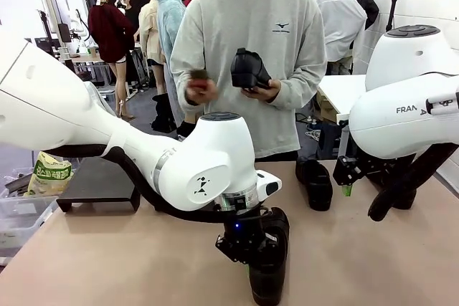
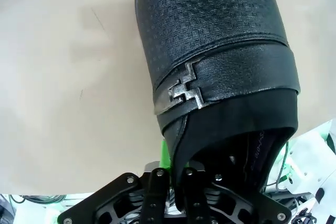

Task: Organize the shoes by placing them on the stand.
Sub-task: Place the Shoe from the middle of the table onto the Shoes Stand.

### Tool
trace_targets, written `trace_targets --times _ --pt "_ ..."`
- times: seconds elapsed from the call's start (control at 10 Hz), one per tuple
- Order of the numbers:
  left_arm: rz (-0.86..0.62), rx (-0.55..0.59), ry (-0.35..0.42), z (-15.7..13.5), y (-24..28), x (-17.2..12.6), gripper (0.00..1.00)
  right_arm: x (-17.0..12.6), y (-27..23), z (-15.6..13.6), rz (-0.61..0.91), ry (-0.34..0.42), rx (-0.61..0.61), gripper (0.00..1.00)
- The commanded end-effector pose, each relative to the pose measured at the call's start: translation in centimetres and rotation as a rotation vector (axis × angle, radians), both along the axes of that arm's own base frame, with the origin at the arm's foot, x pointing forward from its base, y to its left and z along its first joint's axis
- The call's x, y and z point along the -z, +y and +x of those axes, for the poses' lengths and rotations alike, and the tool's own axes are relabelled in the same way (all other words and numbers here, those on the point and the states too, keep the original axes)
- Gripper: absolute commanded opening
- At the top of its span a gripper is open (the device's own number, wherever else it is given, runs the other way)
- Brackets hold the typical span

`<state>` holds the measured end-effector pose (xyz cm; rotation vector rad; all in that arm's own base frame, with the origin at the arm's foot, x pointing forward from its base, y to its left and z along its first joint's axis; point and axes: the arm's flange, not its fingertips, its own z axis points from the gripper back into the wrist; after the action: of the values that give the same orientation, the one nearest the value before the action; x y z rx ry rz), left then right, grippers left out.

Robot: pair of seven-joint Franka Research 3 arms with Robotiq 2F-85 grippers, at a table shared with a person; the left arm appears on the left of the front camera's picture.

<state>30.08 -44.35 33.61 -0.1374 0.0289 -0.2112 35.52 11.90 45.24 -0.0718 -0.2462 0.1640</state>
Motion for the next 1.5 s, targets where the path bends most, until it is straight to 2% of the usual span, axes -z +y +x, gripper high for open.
trace_targets --times 0.0,0.1,0.3,0.5,0.7,0.9,1.1,1.3,1.4 --pt "0.013 0.031 0.016 -0.3 0.0 -1.2 0.0 0.1 0.1 -0.1 0.004 0.0 0.014 1.0" --pt "0.025 0.014 0.022 -0.2 0.7 -2.1 0.0 0.1 0.1 -0.1 0.004 0.0 0.014 1.0" --pt "-0.034 -0.035 -0.037 -0.6 4.4 -5.6 0.0 0.1 0.1 -0.1 0.004 0.0 0.014 1.0" --pt "-0.058 -0.023 -0.072 -2.0 9.7 -8.7 0.0 0.1 0.1 -0.1 0.004 0.0 0.014 1.0" --pt "-0.118 -0.087 -0.16 -2.5 16.7 -10.8 0.0 0.1 0.1 -0.1 0.004 0.0 0.014 1.0" --pt "-0.136 -0.105 -0.264 -1.4 24.3 -12.3 0.0 0.1 0.1 -0.1 0.004 0.0 0.014 1.0" --pt "-0.059 -0.105 -0.345 0.3 31.9 -13.8 0.0 0.1 0.1 -0.1 0.004 0.0 0.014 1.0" --pt "0.008 -0.154 -0.425 2.0 37.3 -14.8 0.0 0.1 0.1 -0.1 0.004 0.0 0.014 1.0" --pt "0.034 -0.161 -0.441 2.8 39.5 -14.8 0.0 0.1 0.1 -0.1 0.004 0.0 0.014 1.0"
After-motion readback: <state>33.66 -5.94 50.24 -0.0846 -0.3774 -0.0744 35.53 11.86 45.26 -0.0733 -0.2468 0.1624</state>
